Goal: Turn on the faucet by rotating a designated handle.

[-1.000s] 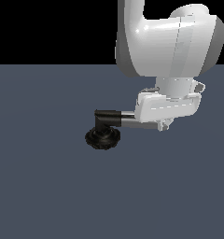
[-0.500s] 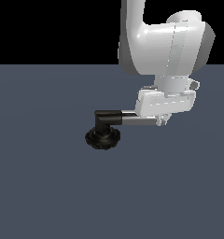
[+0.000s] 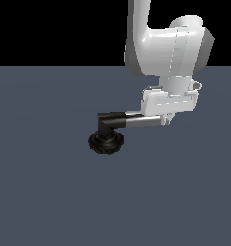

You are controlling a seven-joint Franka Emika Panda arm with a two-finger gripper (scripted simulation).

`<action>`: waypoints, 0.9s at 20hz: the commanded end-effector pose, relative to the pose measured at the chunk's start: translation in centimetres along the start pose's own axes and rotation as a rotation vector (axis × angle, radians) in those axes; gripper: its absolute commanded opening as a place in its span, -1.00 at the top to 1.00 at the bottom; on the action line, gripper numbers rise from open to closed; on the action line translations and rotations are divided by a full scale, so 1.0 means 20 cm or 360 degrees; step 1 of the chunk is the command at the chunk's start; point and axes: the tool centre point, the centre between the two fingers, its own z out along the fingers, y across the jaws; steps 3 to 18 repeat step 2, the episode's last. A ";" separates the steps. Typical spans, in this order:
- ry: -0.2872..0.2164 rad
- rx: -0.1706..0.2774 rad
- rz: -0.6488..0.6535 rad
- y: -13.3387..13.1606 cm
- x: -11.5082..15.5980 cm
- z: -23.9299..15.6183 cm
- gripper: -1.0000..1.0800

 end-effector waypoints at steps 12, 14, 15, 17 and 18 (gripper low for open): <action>0.0006 -0.0008 0.0002 0.04 0.04 0.00 1.00; 0.0006 -0.0008 0.0002 0.04 0.04 0.00 1.00; 0.0006 -0.0008 0.0002 0.04 0.04 0.00 1.00; 0.0006 -0.0008 0.0002 0.04 0.04 0.00 1.00; 0.0006 -0.0008 0.0002 0.04 0.04 0.00 1.00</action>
